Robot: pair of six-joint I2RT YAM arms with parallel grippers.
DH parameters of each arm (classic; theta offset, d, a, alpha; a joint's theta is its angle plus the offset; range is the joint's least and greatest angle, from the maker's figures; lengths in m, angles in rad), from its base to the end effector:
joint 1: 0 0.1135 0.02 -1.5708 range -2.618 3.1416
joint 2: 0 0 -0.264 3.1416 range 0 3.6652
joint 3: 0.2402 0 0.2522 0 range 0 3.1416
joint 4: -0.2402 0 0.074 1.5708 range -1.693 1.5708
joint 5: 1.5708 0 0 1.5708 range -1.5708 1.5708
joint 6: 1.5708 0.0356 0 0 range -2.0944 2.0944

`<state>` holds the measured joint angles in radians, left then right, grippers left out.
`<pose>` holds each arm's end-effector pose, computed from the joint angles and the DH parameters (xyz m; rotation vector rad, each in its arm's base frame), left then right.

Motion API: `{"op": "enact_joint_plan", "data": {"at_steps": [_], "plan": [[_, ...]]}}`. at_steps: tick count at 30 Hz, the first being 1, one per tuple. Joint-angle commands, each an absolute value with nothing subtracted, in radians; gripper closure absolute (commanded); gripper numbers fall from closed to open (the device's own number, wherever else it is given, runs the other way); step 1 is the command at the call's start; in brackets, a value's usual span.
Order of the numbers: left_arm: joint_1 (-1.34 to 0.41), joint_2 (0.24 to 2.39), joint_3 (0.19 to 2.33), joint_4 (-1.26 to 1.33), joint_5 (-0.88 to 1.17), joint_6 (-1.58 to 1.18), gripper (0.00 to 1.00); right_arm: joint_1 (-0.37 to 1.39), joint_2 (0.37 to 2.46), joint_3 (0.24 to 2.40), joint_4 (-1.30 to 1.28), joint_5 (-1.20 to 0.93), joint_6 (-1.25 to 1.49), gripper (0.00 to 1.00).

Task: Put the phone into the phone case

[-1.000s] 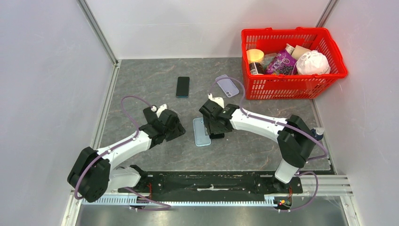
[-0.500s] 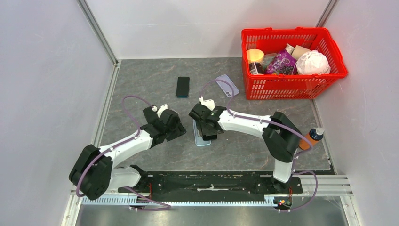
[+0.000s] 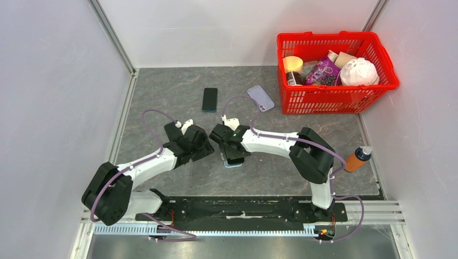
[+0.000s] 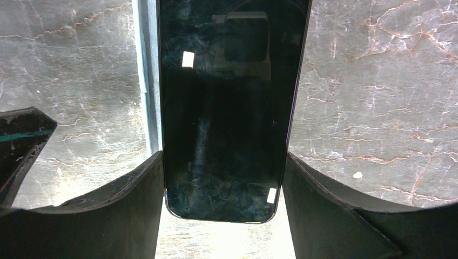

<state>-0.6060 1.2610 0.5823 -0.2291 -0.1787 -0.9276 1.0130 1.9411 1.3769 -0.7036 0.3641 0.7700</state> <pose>0.1967 -0.1286 0.1719 -0.4782 2.4652 -0.4375 0.2154 0.3213 0.1769 -0.2492 2.6606 0.0083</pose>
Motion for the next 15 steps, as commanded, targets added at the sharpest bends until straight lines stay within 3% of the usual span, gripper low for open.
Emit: {"op": "enact_joint_plan", "data": {"at_steps": [1,9,15], "plan": [[-0.601,1.282,0.598,-0.189,-0.183,-0.94,0.4,1.02,1.929,1.416,-0.685,0.399,0.796,0.3],[-0.6,1.31,0.601,-0.173,-0.172,-0.939,0.41,1.02,1.902,1.398,-0.661,0.366,0.793,0.07],[-0.601,1.313,0.602,-0.172,-0.172,-0.935,0.41,1.019,1.876,1.381,-0.644,0.346,0.788,0.03]]}}
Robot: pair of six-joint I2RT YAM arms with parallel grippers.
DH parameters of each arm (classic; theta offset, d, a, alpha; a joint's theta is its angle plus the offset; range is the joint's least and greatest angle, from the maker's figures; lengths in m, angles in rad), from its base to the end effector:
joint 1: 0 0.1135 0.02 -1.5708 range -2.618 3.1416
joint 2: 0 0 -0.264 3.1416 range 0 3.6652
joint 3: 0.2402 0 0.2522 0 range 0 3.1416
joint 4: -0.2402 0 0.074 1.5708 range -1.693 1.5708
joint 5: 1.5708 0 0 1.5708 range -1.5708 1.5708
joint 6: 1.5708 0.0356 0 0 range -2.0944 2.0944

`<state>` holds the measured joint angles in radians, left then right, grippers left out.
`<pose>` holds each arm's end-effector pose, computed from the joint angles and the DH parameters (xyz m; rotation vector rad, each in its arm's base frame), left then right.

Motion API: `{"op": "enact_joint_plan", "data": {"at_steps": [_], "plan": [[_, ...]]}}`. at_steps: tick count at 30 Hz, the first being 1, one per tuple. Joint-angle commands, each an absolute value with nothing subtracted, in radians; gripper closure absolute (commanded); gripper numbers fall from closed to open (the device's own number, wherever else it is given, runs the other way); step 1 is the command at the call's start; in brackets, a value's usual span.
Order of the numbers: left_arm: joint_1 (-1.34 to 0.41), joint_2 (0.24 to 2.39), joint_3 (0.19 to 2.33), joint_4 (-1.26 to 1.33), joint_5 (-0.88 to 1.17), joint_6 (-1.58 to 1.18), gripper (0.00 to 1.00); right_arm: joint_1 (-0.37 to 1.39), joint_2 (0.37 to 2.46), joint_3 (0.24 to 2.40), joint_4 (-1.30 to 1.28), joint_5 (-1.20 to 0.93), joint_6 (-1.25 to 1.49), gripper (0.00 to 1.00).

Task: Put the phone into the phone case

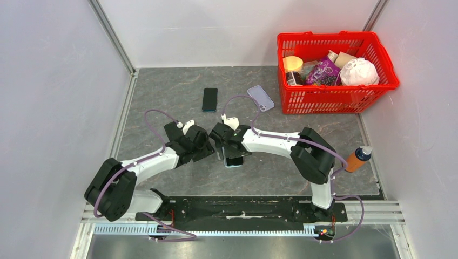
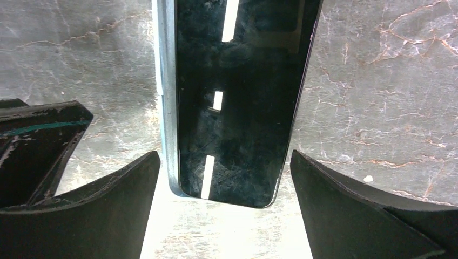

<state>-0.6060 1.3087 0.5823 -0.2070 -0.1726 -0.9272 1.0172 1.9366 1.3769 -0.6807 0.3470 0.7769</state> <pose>0.2003 -0.1314 0.1630 -0.4767 2.4905 -0.4222 0.2147 0.3243 0.1792 -0.2423 2.6573 0.0558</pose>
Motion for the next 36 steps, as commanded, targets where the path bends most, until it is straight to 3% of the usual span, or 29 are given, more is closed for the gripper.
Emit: {"op": "enact_joint_plan", "data": {"at_steps": [1,10,18,36], "plan": [[-0.6,1.313,0.602,-0.172,-0.173,-0.936,0.41,1.016,1.862,1.378,-0.644,0.35,0.786,0.03],[-0.586,1.394,0.618,-0.129,-0.133,-0.984,0.41,0.868,1.709,1.27,-0.591,0.295,0.71,0.05],[-0.554,1.559,0.714,-0.14,-0.066,-1.022,0.5,0.773,1.688,1.187,-0.467,0.107,0.658,0.16],[-0.557,1.654,0.744,-0.107,-0.012,-1.034,0.86,0.773,1.759,1.154,-0.41,0.034,0.668,0.39]]}}
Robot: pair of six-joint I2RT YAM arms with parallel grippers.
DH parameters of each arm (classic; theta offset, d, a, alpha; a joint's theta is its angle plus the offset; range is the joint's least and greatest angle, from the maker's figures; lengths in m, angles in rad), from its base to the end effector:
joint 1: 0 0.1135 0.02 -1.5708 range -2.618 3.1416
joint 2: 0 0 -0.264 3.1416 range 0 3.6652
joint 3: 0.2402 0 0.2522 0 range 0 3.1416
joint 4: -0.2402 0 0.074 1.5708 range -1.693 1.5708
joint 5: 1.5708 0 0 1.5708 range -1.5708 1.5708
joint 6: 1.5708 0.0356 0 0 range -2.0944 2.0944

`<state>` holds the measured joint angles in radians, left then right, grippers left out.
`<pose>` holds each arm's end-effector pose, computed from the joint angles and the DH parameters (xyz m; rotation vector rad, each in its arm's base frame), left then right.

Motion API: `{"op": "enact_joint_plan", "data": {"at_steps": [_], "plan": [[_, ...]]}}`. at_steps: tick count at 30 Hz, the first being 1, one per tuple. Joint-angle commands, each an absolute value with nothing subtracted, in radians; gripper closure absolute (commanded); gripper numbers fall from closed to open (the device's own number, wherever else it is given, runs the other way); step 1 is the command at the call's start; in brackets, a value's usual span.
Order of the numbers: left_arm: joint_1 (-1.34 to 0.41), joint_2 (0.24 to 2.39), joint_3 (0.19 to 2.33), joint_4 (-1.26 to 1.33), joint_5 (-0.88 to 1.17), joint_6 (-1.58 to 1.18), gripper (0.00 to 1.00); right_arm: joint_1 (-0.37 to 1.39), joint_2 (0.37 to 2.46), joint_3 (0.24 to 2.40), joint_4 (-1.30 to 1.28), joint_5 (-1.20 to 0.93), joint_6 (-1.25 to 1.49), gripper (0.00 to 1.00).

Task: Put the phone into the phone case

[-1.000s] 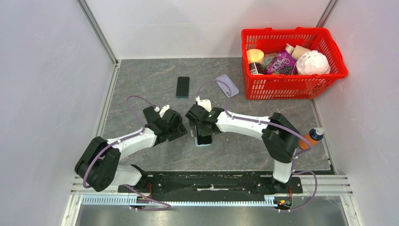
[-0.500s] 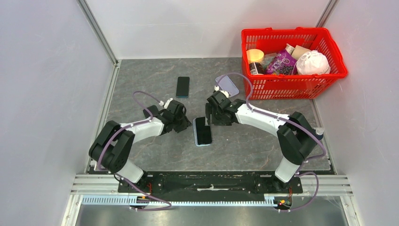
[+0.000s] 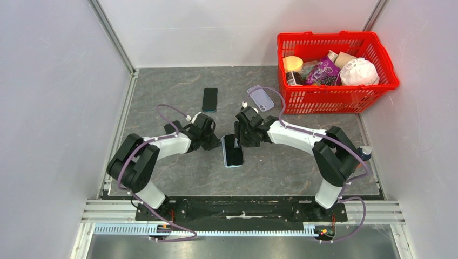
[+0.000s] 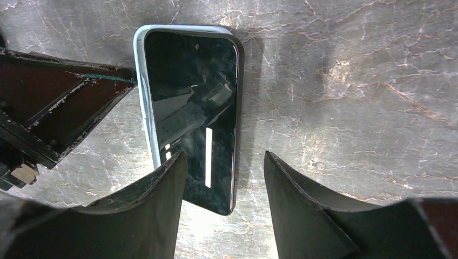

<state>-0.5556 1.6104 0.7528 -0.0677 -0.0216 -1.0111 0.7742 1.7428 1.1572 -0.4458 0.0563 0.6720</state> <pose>0.2570 -0.1587 0.1437 -0.5976 2.5369 -0.5952 0.2579 0.2494 0.1942 -0.1155 2.6656 0.4317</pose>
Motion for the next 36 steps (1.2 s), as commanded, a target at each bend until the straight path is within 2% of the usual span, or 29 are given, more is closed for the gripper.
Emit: {"op": "enact_joint_plan", "data": {"at_steps": [1,5,15,28,31,36], "plan": [[-0.557,1.656,0.741,-0.106,-0.01,-1.034,0.88,0.773,1.761,1.152,-0.41,0.032,0.67,0.4],[-0.565,1.634,0.716,-0.095,-0.01,-1.041,0.95,0.777,1.763,1.135,-0.395,0.022,0.676,0.43],[-0.62,1.514,0.599,-0.101,-0.032,-1.063,0.98,0.808,1.764,1.1,-0.372,0.02,0.689,0.48],[-0.708,1.525,0.629,-0.101,-0.06,-1.098,0.98,0.913,1.813,1.166,-0.387,0.043,0.716,0.6],[-0.708,1.528,0.642,-0.113,-0.072,-1.092,0.98,0.919,1.809,1.162,-0.398,0.06,0.711,0.6],[-0.707,1.528,0.649,-0.136,-0.097,-1.074,0.98,0.907,1.76,1.151,-0.469,0.168,0.675,0.42]]}}
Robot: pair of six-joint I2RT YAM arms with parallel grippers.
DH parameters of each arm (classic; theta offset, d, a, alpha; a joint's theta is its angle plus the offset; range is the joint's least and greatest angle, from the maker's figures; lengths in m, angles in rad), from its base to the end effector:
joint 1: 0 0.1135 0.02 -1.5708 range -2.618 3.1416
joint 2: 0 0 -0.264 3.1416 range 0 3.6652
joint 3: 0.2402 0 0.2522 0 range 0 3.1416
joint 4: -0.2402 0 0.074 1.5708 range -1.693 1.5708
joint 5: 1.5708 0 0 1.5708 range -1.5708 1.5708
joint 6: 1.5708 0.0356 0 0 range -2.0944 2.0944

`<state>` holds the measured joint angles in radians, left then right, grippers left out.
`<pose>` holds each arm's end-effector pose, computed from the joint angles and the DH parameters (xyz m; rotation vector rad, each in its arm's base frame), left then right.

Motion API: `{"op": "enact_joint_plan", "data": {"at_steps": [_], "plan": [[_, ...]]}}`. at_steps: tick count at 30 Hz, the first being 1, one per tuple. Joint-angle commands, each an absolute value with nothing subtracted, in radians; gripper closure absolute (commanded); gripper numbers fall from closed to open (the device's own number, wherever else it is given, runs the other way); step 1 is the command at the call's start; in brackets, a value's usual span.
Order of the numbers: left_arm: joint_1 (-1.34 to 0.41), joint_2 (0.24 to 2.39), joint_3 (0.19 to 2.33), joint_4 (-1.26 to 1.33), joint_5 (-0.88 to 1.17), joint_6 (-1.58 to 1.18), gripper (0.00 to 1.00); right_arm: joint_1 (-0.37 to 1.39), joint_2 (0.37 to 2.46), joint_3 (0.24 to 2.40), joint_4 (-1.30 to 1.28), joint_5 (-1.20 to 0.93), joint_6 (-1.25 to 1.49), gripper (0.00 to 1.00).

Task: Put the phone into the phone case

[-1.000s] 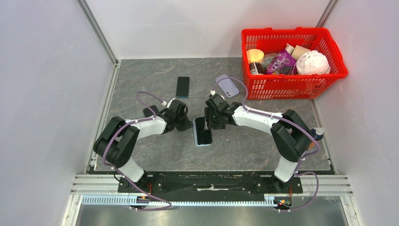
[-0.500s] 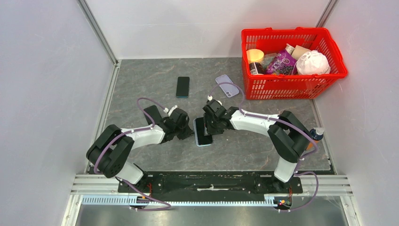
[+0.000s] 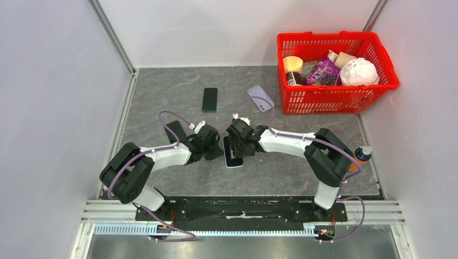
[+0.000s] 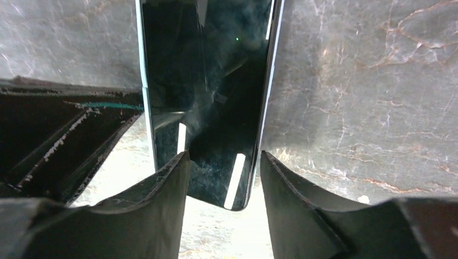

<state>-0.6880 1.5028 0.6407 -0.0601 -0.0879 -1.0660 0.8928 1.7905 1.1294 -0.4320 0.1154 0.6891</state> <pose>0.2130 -0.1710 0.1427 -0.5257 2.5442 -0.5983 0.2277 0.2763 0.1710 -0.2370 2.6927 0.3582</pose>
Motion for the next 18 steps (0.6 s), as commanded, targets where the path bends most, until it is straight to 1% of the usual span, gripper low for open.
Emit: {"op": "enact_joint_plan", "data": {"at_steps": [1,4,7,13,18], "plan": [[-0.707,1.531,0.647,-0.138,-0.099,-1.071,0.98,0.9,1.747,1.144,-0.476,0.173,0.673,0.38],[-0.707,1.532,0.646,-0.14,-0.104,-1.07,0.98,0.883,1.713,1.126,-0.493,0.172,0.672,0.37],[-0.707,1.532,0.641,-0.14,-0.103,-1.07,0.98,0.877,1.684,1.099,-0.498,0.165,0.68,0.4],[-0.707,1.533,0.641,-0.14,-0.104,-1.068,0.98,0.878,1.662,1.055,-0.489,0.14,0.703,0.53],[-0.707,1.542,0.65,-0.141,-0.101,-1.066,0.98,0.879,1.687,1.047,-0.47,0.116,0.715,0.59]]}}
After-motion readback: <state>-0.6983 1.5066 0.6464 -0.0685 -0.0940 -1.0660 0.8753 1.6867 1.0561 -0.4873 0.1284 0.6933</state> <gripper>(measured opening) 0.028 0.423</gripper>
